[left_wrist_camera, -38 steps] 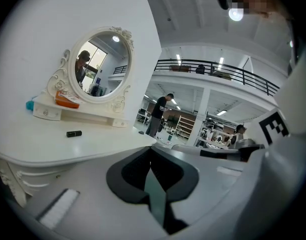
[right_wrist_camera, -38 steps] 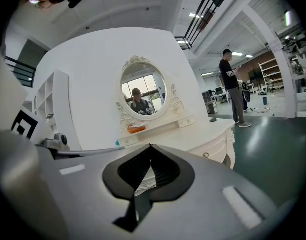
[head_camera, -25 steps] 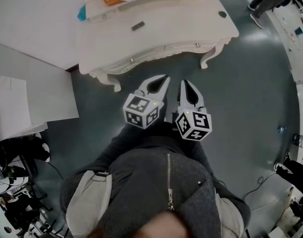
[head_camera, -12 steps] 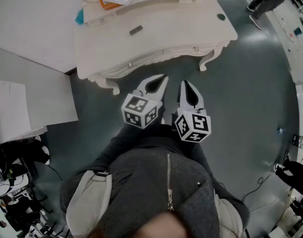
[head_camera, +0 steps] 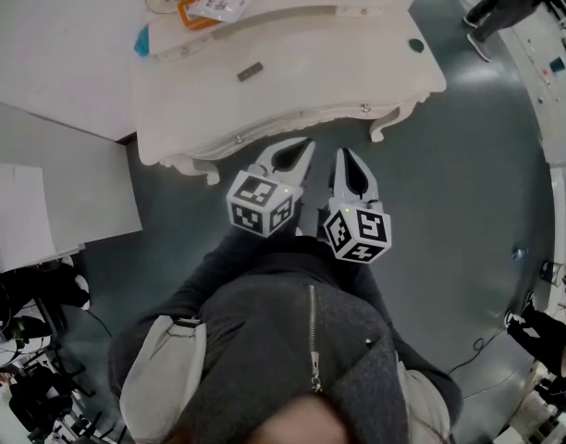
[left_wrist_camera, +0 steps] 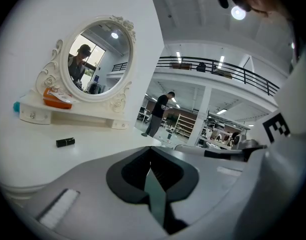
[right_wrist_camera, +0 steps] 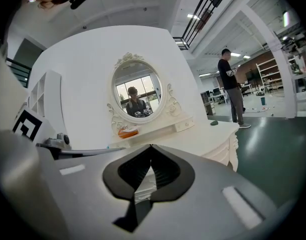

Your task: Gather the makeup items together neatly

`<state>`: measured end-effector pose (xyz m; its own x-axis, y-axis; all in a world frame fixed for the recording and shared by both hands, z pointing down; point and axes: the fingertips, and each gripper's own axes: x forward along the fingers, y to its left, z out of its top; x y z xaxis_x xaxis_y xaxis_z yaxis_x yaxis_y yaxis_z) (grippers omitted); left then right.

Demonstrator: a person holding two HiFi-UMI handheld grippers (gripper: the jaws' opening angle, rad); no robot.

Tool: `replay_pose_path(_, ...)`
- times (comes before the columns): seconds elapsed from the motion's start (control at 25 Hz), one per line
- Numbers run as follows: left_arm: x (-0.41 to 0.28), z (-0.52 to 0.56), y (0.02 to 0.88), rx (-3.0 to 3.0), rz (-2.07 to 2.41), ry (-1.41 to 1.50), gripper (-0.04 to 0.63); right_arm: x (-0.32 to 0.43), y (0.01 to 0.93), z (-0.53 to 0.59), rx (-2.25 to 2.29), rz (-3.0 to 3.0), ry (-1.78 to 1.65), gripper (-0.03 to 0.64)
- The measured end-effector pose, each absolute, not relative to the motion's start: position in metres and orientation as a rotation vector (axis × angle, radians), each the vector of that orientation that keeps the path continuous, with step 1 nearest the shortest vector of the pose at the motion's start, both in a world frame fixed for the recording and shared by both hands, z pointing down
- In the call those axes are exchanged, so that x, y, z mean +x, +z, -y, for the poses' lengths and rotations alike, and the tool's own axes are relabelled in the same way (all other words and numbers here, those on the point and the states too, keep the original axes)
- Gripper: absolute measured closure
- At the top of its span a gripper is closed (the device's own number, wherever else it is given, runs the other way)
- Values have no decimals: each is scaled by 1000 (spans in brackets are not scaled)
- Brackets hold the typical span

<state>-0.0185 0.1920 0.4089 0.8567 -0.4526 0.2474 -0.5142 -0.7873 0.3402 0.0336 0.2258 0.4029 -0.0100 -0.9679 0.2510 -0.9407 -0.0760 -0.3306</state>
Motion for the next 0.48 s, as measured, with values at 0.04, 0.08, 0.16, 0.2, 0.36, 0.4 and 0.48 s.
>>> replay_pose_path(0.04,-17,-185,407,2630,721,208,586,34,402,-219,-2156,-2100,-646,614)
replay_pose_path(0.08,-16,-179,405,2628,726,202,586,34,400,-212,-2150,-2111,-644,614)
replay_pose_path(0.16,-13,-163,403,2625,736,197,586,36,397,-196,-2140,-2128,-638,614)
replay_pose_path(0.2,-11,-156,403,2622,739,197,586,37,396,-188,-2136,-2134,-639,614)
replay_pose_path(0.36,-4,-129,399,2608,741,196,586,45,394,-156,-2136,-2149,-661,614)
replay_pose_path(0.4,-2,-121,399,2606,742,194,586,47,394,-148,-2136,-2151,-665,614)
replay_pose_path(0.48,1,-105,398,2601,750,190,586,51,394,-131,-2130,-2159,-673,614)
